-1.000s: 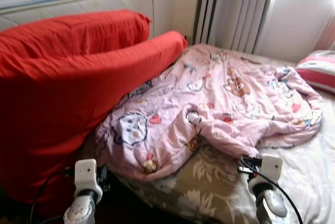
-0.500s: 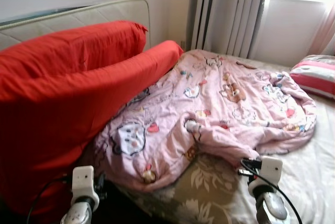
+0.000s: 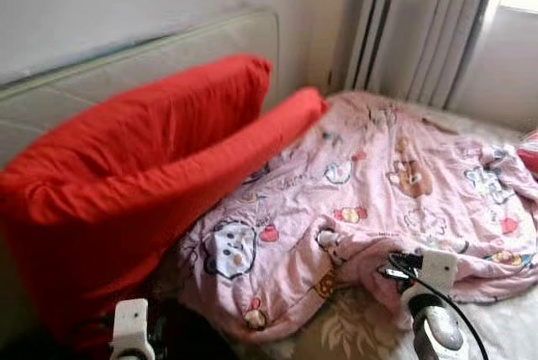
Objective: Clean up the room
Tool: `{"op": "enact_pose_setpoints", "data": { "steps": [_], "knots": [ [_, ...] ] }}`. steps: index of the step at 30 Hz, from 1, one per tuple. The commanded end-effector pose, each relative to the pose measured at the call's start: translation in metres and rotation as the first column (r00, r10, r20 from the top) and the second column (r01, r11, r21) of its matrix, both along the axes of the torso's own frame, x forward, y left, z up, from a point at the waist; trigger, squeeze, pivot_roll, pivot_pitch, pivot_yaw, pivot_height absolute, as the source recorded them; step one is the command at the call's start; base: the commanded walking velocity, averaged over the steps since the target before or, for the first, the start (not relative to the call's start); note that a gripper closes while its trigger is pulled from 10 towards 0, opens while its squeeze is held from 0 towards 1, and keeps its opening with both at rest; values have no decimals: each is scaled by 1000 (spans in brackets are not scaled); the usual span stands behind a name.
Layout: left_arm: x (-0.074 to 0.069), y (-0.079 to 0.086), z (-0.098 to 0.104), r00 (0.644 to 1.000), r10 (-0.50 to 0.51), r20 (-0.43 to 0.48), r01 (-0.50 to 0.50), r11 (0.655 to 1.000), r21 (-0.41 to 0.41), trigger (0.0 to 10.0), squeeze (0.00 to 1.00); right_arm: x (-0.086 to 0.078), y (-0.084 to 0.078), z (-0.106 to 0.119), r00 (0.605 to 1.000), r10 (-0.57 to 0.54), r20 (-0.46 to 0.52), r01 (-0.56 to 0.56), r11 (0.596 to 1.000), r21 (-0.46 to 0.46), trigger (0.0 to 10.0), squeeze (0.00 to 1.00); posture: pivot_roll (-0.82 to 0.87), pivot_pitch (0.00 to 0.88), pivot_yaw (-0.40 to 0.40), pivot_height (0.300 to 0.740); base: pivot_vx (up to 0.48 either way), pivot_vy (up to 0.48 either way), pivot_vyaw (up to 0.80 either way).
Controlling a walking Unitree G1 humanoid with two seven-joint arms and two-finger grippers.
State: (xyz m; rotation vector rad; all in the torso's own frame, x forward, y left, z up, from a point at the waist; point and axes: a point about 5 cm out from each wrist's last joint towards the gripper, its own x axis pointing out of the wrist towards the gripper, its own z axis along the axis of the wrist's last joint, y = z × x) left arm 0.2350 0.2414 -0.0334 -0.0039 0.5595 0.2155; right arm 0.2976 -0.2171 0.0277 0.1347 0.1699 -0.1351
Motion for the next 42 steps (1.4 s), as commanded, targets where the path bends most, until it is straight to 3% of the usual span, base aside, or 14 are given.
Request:
{"op": "enact_pose_setpoints", "data": {
  "steps": [1,15,33,42],
  "knots": [
    [-13,-2,-12,997,-7,-81,8,1000,10,10000,0,2,0,4,1000,-2,19,2,1000,7,10000,0,-2,0,-36,740,0,0,0],
    [-33,-11,-28,982,-17,-189,17,1000,-1,10000,0,4,2,5,1000,2,18,-1,1000,-7,10000,0,-4,0,-36,740,0,0,0],
    [-60,1,-41,958,4,-288,-8,1000,-9,10000,0,2,3,3,1000,-4,16,5,1000,-12,10000,0,-10,0,-30,740,-13,0,0],
    [-60,-1,-42,951,8,-309,-14,1000,-16,10000,0,4,4,5,1000,-1,27,1,1000,-10,10000,0,-4,0,-31,740,-139,0,0]
  ]
}}
